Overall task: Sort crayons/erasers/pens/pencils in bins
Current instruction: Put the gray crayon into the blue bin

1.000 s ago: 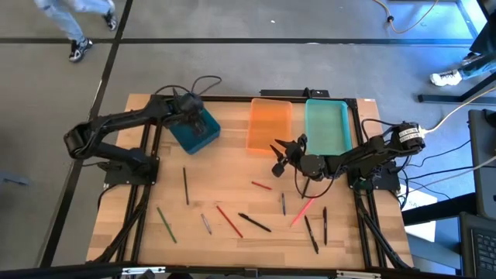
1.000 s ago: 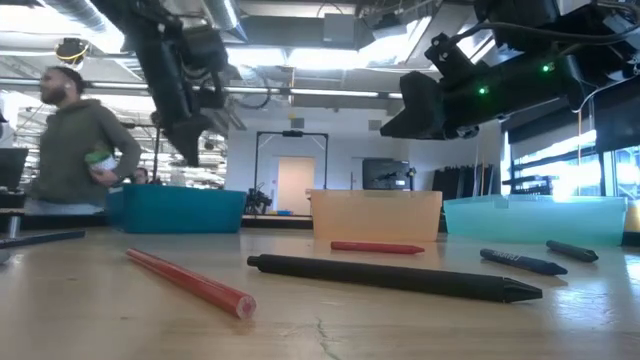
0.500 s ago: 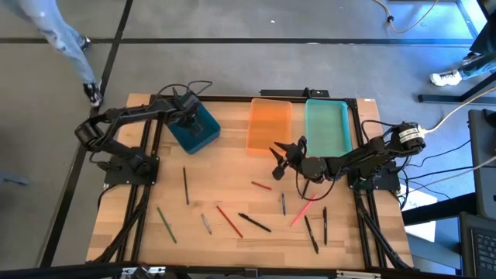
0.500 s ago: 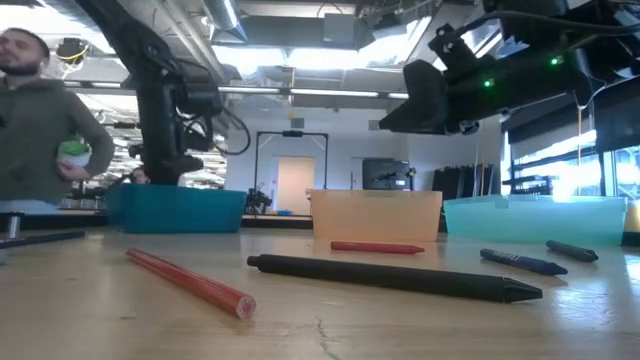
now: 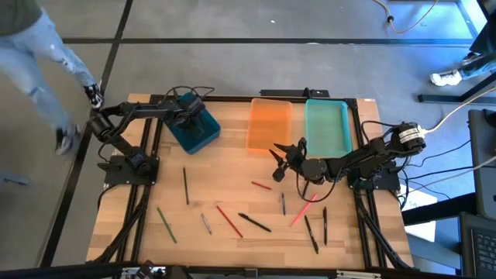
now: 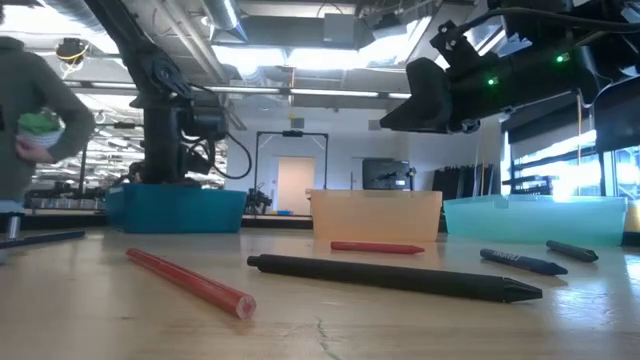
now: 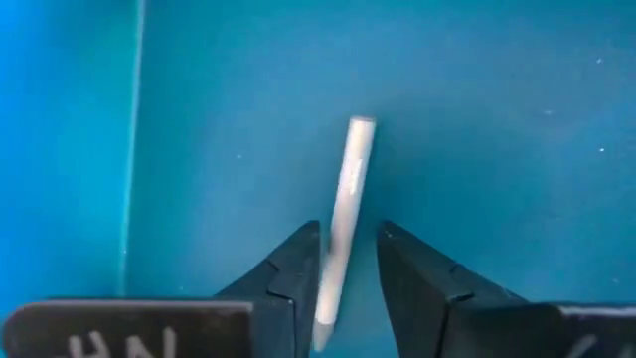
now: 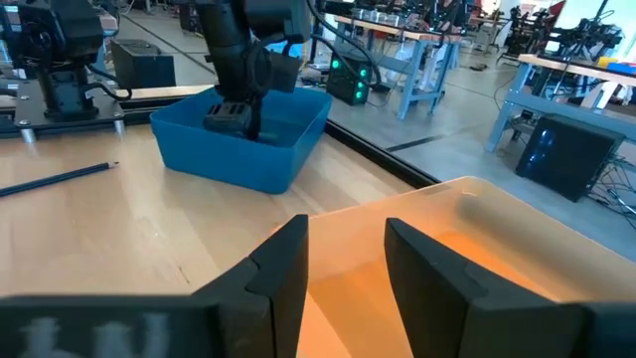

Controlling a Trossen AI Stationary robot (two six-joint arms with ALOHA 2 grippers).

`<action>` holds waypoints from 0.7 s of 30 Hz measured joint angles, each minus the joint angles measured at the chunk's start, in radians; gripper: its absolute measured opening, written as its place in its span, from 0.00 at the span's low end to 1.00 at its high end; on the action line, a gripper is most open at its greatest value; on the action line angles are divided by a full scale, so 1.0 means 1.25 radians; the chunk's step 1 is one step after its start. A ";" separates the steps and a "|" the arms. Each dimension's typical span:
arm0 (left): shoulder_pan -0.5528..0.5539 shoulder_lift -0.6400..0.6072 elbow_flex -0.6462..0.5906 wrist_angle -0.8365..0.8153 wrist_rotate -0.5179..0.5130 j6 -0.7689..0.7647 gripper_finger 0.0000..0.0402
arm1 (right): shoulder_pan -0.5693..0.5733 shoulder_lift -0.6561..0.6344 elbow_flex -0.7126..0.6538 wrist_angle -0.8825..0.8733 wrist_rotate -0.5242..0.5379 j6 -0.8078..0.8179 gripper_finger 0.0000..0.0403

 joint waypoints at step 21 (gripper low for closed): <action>-0.475 -0.299 0.101 -0.326 0.213 -0.055 0.27 | 0.005 0.000 0.000 -0.005 0.024 -0.003 0.34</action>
